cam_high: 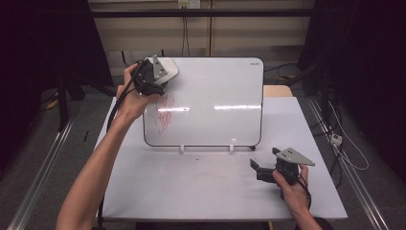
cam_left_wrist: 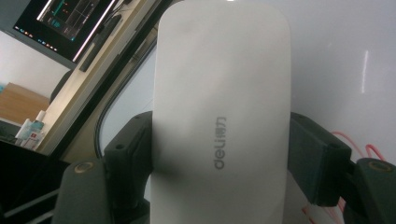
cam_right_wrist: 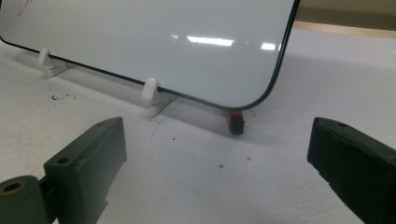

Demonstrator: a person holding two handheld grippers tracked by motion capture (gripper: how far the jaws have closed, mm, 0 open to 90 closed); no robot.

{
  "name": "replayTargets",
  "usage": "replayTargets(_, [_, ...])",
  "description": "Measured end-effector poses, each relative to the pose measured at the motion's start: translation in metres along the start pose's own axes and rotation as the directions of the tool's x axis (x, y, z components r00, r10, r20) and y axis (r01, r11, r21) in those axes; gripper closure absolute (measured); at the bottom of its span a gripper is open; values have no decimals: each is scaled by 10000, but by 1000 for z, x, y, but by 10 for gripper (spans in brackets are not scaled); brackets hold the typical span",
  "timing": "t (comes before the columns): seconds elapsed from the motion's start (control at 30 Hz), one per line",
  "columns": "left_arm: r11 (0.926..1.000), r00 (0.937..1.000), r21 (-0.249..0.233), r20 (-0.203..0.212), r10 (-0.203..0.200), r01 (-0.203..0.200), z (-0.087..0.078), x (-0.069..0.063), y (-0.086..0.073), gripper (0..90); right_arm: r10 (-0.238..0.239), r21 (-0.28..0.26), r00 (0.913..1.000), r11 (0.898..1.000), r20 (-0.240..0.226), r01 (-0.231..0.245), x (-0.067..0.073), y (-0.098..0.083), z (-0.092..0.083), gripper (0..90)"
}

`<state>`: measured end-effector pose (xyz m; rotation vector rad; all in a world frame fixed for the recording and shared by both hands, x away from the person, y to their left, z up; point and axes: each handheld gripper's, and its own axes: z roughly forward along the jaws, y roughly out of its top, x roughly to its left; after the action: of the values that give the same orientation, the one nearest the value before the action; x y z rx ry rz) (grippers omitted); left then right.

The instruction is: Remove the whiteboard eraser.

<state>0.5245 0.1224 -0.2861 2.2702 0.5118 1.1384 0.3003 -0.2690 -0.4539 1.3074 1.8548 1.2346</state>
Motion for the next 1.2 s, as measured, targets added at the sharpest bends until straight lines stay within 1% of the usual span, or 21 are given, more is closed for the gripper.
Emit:
replayTargets(0.23, [9998,9998,108,-20,175,-175,-1,-1,2,308,29,23,10000,10000,11,-29,0,0,0,45])
replayTargets(0.3, [9999,10000,161,85,40,-42,-1,0,2,309,-7,0,10000,10000,11,7,0,0,0,45])
replayTargets(0.33, [10000,10000,82,24,24,-25,-1,0,2,310,8,10,10000,10000,0,-8,0,0,0,45])
replayTargets(0.37, [9999,9998,90,158,-74,72,-1,1,2,310,17,8,10000,10000,-1,-17,1,0,0,45])
replayTargets(0.4, [9999,9998,64,109,-159,159,-1,2,1,310,9,9,10000,10000,10,-9,0,0,0,45])
replayTargets(0.43, [9998,9996,90,190,-192,191,-2,2,2,310,-7,-8,10000,10000,8,7,0,0,0,45])
replayTargets(0.5, [9996,9996,60,131,-269,268,-1,2,2,311,7,-5,10000,10000,7,-7,0,0,0,45])
replayTargets(0.53, [9996,9994,112,231,-263,260,-2,3,2,311,8,3,10000,10000,6,-8,0,0,0,45])
replayTargets(0.57, [9992,9989,25,228,-405,404,-2,3,1,311,6,2,10000,10000,0,-6,0,0,0,45])
replayTargets(0.67, [9976,9962,-12,538,-691,693,-4,7,1,311,-10,-4,10000,10000,-1,10,0,0,0,45])
replayTargets(0.73, [9942,9912,-97,799,-1058,1069,-5,10,-1,312,5,4,10000,10000,5,-5,0,0,0,45])
replayTargets(0.8, [9919,9878,-131,938,-1246,1264,-5,11,-3,312,2,9,10000,10000,2,-2,0,0,-1,45])
replayTargets(0.83, [9920,9877,-156,964,-1232,1253,-5,12,-3,312,-8,-1,10000,10000,5,8,0,0,-1,45])
replayTargets(0.9, [9892,9833,-179,1137,-1424,1453,-6,12,-4,312,-12,8,10000,10000,5,12,0,0,0,45])
replayTargets(0.93, [9885,9837,-260,1054,-1456,1491,-5,12,-4,312,-16,9,10000,10000,9,16,0,0,0,45])
replayTargets(0.97, [9888,9825,-193,1174,-1446,1479,-6,12,-4,312,-17,9,10000,10000,16,17,0,0,0,45])
replayTargets(1.07, [9861,9800,-275,1196,-1593,1636,-6,12,-6,312,-18,12,10000,10000,20,18,0,0,0,45])
replayTargets(1.1, [9853,9803,-344,1123,-1623,1671,-7,12,-7,312,-24,-7,10000,10000,24,24,0,0,0,45])
replayTargets(1.13, [9838,9778,-366,1223,-1699,1755,-7,11,-8,312,-20,-3,10000,10000,26,20,0,0,0,45])
replayTargets(1.17, [9839,9776,-372,1255,-1689,1748,-7,11,-9,312,-6,1,10000,10000,18,6,0,0,0,45])
replayTargets(1.2, [9870,9803,-297,1244,-1532,1581,-8,11,-9,312,4,6,10000,10000,6,-4,1,0,0,45])
